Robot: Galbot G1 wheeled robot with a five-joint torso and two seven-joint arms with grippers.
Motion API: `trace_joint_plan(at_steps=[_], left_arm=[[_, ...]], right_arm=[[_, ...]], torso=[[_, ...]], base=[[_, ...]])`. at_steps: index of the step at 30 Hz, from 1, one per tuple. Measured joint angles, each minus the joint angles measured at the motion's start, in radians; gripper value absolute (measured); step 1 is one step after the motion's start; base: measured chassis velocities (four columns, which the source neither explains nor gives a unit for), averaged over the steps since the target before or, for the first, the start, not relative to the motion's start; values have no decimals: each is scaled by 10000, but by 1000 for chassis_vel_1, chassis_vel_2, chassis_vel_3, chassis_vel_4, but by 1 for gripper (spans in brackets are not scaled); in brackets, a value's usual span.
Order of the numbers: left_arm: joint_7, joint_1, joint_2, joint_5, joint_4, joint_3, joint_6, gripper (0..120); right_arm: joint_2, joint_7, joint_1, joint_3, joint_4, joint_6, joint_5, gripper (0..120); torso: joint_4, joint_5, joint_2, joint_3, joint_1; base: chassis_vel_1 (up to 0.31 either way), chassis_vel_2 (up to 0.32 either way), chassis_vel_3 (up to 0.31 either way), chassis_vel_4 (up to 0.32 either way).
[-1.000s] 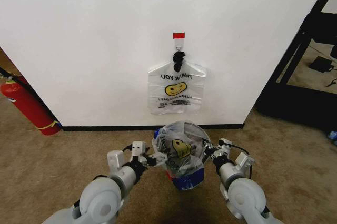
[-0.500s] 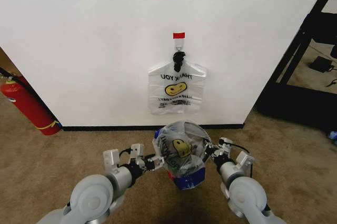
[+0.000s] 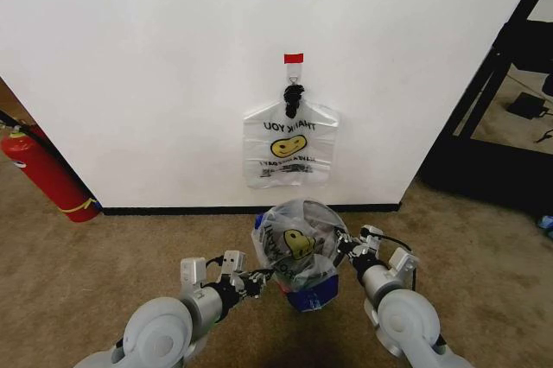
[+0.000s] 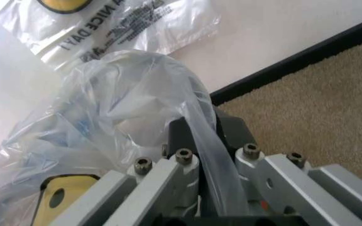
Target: Pick up the garbage bag from the wall and place it over the trash bin.
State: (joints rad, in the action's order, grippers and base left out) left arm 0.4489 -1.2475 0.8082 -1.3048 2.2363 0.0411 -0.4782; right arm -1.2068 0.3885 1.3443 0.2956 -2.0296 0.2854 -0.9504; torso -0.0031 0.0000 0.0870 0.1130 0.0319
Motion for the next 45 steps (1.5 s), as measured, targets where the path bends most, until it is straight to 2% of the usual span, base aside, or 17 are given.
trace_joint_plan(at_steps=[13, 19, 25, 36, 38, 41, 43, 45], left_arm=[[-106, 144, 158, 27, -145, -115, 564, 0], [-69, 91, 238, 703, -732, -268, 874, 0], [-66, -37, 382, 1069, -1143, -450, 871, 0], [-54, -75, 368, 1611, -1255, -777, 804, 0], [33, -145, 308, 1514, -1143, -491, 740, 0], [136, -296, 222, 544, -913, 405, 671, 0], [139, -308, 219, 458, -902, 481, 669, 0], [156, -455, 257, -933, -880, 1572, 705, 10]], right_arm=[[-77, 4, 17, 10, 9, 2, 33, 1], [-104, 29, 43, 5, -87, 19, 5, 1], [-88, 51, 72, 44, -148, 20, -35, 1], [-118, 51, 103, 82, -199, 9, -45, 1], [-110, 33, 119, 82, -199, -1, -17, 1], [-99, 4, 120, 97, -180, -19, 21, 1], [-99, 4, 120, 97, -179, -19, 23, 1], [-120, 7, 127, 98, -154, -26, 64, 1]], torso=[[0, 0, 0, 0, 0], [0, -1, 0, 0, 0], [0, -1, 0, 0, 0], [0, -1, 0, 0, 0], [-1, -2, 0, 0, 0], [0, -1, 0, 0, 0], [0, -1, 0, 0, 0], [0, 0, 0, 0, 0]], base=[[0, 0, 0, 0], [0, 0, 0, 0], [0, 0, 0, 0], [0, 0, 0, 0], [0, 0, 0, 0], [0, 0, 0, 0], [0, 0, 0, 0], [0, 0, 0, 0]])
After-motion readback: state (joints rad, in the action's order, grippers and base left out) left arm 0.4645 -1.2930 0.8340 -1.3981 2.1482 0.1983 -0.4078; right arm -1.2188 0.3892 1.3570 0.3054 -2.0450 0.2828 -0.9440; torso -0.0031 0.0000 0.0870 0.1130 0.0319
